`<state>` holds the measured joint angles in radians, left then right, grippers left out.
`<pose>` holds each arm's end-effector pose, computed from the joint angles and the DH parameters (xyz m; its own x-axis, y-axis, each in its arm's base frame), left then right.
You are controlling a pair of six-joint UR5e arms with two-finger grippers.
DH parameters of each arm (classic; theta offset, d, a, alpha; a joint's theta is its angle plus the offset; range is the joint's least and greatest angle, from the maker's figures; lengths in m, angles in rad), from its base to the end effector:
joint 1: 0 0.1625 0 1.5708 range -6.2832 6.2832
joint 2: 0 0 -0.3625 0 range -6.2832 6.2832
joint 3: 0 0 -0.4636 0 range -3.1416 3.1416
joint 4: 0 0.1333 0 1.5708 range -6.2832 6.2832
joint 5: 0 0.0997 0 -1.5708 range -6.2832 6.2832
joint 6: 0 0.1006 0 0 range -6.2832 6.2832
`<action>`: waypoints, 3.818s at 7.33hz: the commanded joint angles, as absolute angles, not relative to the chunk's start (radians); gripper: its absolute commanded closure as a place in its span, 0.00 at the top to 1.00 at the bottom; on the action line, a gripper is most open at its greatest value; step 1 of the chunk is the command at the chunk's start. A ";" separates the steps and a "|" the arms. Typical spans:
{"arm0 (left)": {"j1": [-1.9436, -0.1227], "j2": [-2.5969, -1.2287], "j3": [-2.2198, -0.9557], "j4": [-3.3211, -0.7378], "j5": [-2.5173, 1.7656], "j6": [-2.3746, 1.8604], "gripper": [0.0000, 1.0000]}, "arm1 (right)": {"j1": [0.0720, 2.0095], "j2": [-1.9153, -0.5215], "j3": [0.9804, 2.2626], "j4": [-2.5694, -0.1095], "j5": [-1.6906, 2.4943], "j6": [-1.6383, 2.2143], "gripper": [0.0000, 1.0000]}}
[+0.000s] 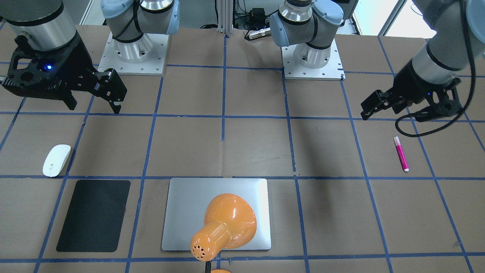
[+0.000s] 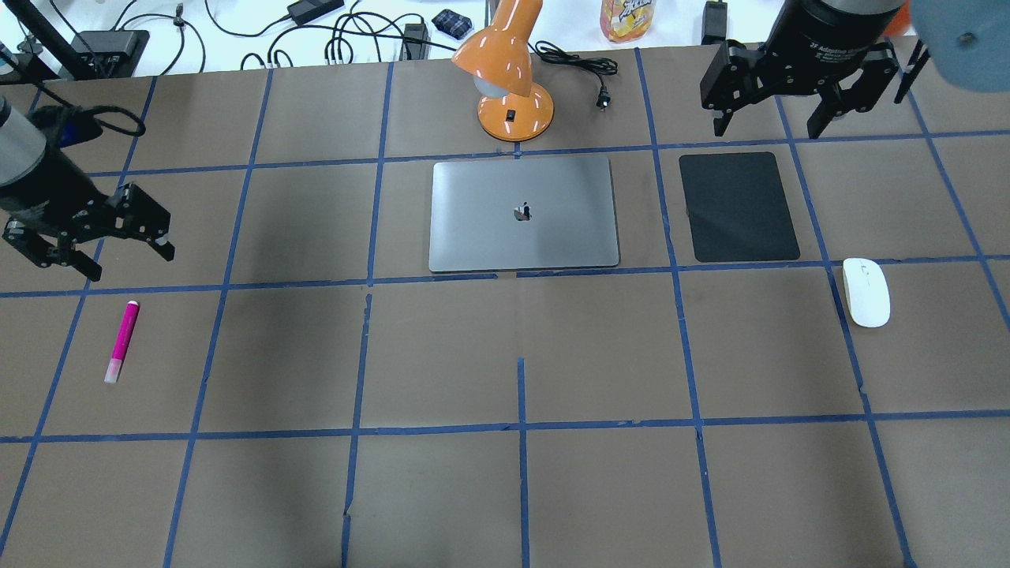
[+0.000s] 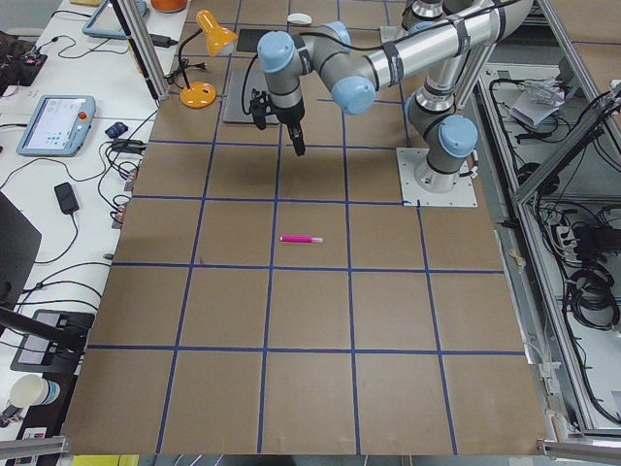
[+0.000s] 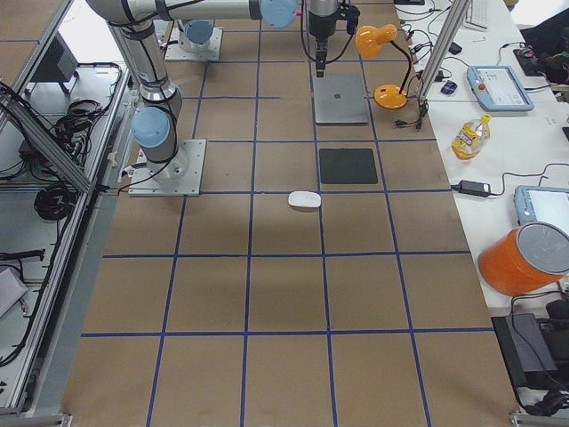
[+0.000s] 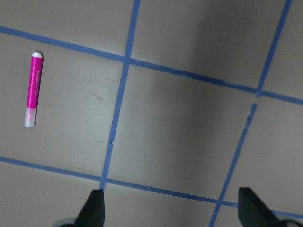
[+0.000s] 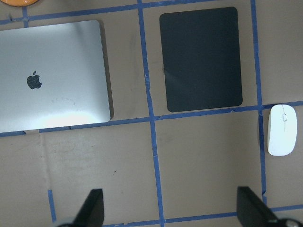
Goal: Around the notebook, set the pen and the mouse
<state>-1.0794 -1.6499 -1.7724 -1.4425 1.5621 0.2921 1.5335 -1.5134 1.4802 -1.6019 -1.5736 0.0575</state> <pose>0.1447 -0.5547 0.2809 -0.9780 -0.2020 0.0519 -0.1929 0.9707 0.1429 0.1109 -0.5946 0.4458 -0.9955 0.0947 -0.0009 0.0946 0.9934 -0.0643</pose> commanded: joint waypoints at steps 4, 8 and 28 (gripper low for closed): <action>-0.820 -1.859 -1.917 -0.978 1.568 0.759 1.00 | 1.243 -1.525 1.497 -1.531 -1.591 -0.057 1.00; -0.782 -1.946 -1.916 -0.965 1.562 0.785 1.00 | 1.098 -1.444 1.622 -1.664 -1.652 -0.156 1.00; -1.439 -1.581 -2.033 -1.270 1.589 -0.443 0.15 | 1.055 -1.227 2.043 -2.373 -1.640 -0.365 0.62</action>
<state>-1.2899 -1.5886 -2.0272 -1.2829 1.5891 -0.1682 1.0554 -1.2277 2.0425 -2.3731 -1.6405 -0.3437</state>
